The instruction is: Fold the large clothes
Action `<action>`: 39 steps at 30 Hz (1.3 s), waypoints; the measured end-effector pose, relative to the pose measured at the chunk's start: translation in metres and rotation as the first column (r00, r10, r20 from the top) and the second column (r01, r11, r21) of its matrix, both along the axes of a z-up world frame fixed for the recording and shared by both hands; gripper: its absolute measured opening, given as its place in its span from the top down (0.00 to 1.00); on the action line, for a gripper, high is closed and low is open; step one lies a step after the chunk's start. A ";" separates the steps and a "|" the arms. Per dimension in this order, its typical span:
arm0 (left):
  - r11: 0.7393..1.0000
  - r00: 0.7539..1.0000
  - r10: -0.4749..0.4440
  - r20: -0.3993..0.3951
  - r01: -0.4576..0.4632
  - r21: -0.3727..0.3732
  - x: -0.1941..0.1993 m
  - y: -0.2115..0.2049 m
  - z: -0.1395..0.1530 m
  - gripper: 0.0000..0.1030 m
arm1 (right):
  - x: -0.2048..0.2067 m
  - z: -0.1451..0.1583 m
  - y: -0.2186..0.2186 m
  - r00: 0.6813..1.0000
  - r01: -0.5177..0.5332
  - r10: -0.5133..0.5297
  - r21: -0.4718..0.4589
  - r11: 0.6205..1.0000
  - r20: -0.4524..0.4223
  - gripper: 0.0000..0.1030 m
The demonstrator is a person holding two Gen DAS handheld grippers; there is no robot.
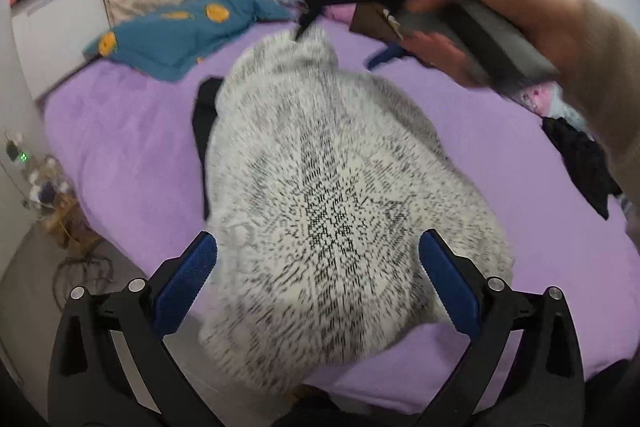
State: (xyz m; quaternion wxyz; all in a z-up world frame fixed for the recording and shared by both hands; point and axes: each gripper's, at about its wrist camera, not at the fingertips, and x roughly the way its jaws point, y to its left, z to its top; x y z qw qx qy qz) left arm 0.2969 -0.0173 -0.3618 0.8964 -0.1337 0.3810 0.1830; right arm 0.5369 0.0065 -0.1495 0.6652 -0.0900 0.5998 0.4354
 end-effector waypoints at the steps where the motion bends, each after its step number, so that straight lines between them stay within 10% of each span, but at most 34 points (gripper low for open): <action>1: 1.000 1.000 0.006 0.000 -0.006 0.013 -0.006 -0.002 0.005 0.06 | -0.007 0.006 -0.015 1.000 -0.001 0.001 0.008 1.000 0.012 0.05; 20: 0.991 0.995 0.089 -0.039 -0.085 0.100 -0.075 -0.068 0.063 0.06 | -0.200 0.055 -0.249 0.945 0.017 -0.043 0.083 0.996 0.324 0.05; 39: 0.972 0.982 0.187 -0.012 -0.183 0.147 -0.165 -0.127 0.110 0.06 | -0.318 0.101 -0.335 0.885 -0.074 -0.014 0.170 0.983 0.466 0.05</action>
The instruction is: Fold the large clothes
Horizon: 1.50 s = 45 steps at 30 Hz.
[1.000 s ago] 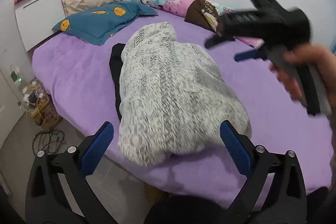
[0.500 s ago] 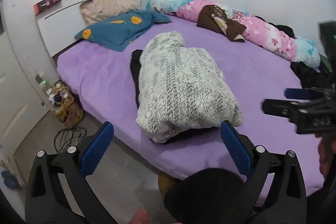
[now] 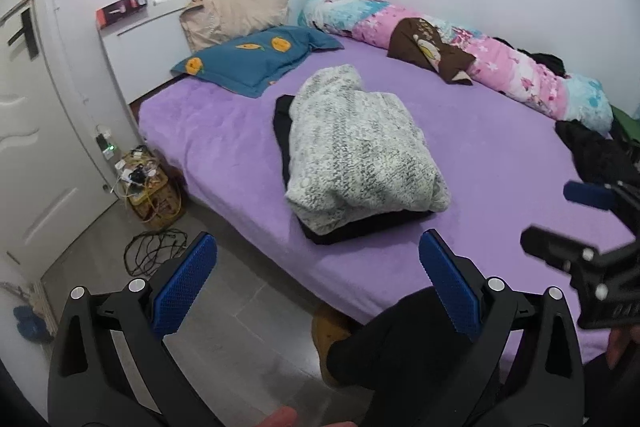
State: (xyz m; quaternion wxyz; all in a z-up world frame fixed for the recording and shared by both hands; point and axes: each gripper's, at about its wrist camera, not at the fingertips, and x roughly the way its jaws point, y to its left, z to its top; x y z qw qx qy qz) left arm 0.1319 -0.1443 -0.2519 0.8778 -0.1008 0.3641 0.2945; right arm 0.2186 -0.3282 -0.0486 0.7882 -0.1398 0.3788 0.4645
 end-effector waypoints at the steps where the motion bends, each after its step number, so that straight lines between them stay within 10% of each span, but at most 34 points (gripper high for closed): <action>1: 1.000 1.000 0.003 0.002 -0.003 -0.002 -0.004 -0.001 0.002 0.06 | -0.006 0.001 -0.002 1.000 -0.006 0.006 0.006 1.000 0.002 0.05; 45: 1.000 0.999 -0.012 0.032 0.011 0.026 -0.035 -0.022 0.025 0.06 | -0.039 0.005 -0.021 0.999 -0.025 0.027 0.061 0.998 -0.042 0.05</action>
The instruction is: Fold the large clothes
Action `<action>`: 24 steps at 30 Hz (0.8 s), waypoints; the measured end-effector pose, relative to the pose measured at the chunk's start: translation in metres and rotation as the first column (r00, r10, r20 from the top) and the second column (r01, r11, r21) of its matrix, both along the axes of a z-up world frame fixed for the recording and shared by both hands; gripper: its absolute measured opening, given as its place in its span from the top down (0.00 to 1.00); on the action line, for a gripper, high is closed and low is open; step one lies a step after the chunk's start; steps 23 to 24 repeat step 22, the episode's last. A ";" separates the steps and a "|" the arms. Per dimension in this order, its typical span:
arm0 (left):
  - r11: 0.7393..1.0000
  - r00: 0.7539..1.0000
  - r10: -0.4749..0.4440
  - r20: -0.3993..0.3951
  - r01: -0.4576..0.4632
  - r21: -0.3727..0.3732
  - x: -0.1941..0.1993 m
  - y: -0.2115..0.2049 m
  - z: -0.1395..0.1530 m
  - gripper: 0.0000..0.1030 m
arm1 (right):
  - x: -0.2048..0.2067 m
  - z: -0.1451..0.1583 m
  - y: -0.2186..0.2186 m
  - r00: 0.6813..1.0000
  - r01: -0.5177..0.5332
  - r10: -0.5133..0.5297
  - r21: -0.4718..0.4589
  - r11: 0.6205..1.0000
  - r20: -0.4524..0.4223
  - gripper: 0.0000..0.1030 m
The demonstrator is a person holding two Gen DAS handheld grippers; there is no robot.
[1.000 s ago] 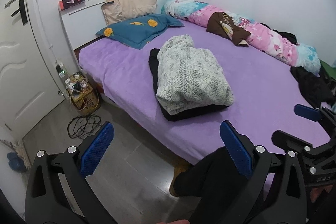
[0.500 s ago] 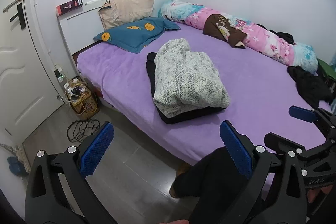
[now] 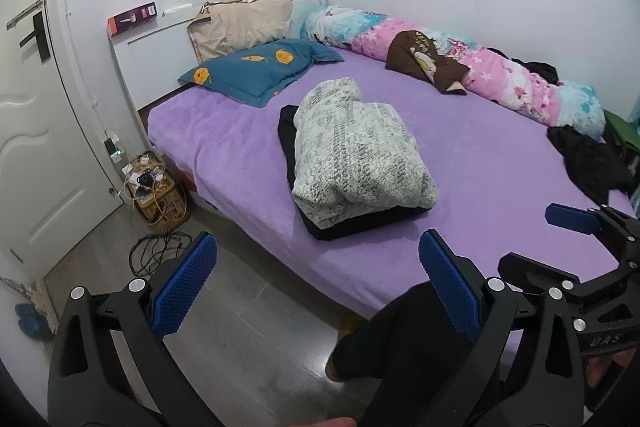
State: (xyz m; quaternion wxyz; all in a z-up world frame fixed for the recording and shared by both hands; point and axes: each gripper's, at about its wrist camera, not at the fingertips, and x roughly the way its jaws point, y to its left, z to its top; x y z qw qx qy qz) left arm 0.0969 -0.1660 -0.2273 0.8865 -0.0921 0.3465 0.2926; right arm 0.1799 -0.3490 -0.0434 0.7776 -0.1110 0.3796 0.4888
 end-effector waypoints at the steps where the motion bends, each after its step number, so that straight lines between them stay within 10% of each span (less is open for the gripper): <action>1: 1.000 1.000 0.000 0.000 0.000 0.002 0.000 0.000 0.000 0.06 | 0.000 0.000 0.000 1.000 0.001 -0.001 -0.002 1.000 0.000 0.05; 24: 1.000 1.000 0.001 -0.017 -0.001 -0.014 0.001 -0.004 -0.004 0.06 | -0.002 -0.001 0.001 1.000 0.007 -0.007 0.000 1.000 -0.004 0.05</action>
